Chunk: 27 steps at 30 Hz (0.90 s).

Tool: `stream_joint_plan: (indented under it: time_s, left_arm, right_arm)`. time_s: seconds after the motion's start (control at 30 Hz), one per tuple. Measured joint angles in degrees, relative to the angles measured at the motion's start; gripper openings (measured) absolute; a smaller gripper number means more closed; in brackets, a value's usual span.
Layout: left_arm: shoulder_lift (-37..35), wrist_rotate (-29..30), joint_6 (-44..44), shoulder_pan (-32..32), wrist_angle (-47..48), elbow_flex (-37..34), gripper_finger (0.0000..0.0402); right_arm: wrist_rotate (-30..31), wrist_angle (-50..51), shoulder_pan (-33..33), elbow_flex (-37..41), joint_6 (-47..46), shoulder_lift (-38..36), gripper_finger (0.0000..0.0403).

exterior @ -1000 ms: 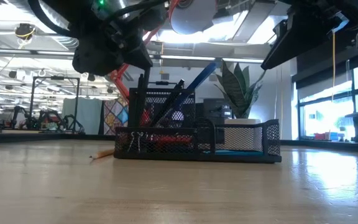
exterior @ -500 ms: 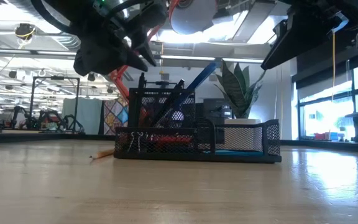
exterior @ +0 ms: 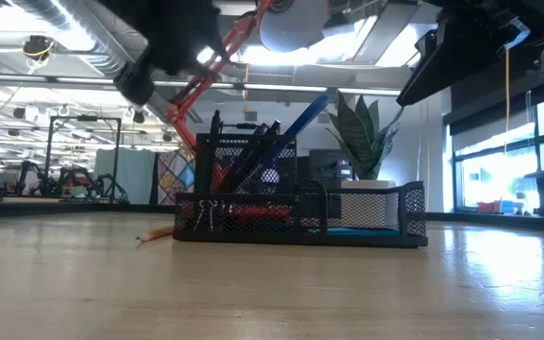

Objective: Pick and place office supplies into organizer
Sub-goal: Put the top yellow pencil into the black desk organizer

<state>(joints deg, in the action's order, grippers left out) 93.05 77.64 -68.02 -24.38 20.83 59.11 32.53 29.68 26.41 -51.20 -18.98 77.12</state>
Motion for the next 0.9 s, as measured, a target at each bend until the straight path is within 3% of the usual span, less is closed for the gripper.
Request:
stream_joint_plan:
  time_s: [0.17, 0.4, 0.53, 0.67, 0.73, 0.9]
  left_arm:
    - [-6.7, 0.8, 20.0, -0.3, 0.8, 0.0, 0.0093]
    - [-16.5, -1.3, 60.2, 0.3, 3.1, 0.0, 0.009]
    - [-22.0, -12.8, 84.0, 2.6, 11.6, 0.0, 0.009]
    - [-26.1, -26.6, 101.1, 7.5, 23.0, 0.0, 0.0088]
    - [-27.1, -31.5, 105.3, 10.2, 27.3, 0.0, 0.0089]
    - [-26.3, -41.4, 106.3, 15.6, 29.9, 0.0, 0.0088]
  right_arm:
    - [0.0, 0.1, 0.0, 0.0, 0.0, 0.0, 0.012]
    - [0.0, 0.2, 0.0, 0.0, 0.0, 0.0, 0.012]
    - [0.0, 0.3, 0.0, 0.0, 0.0, 0.0, 0.012]
    - [0.0, 0.6, 0.0, 0.0, 0.0, 0.0, 0.0119]
    - [0.0, 0.7, 0.0, 0.0, 0.1, 0.0, 0.0119]
    - [0.0, 0.6, 0.0, 0.0, 0.0, 0.0, 0.012]
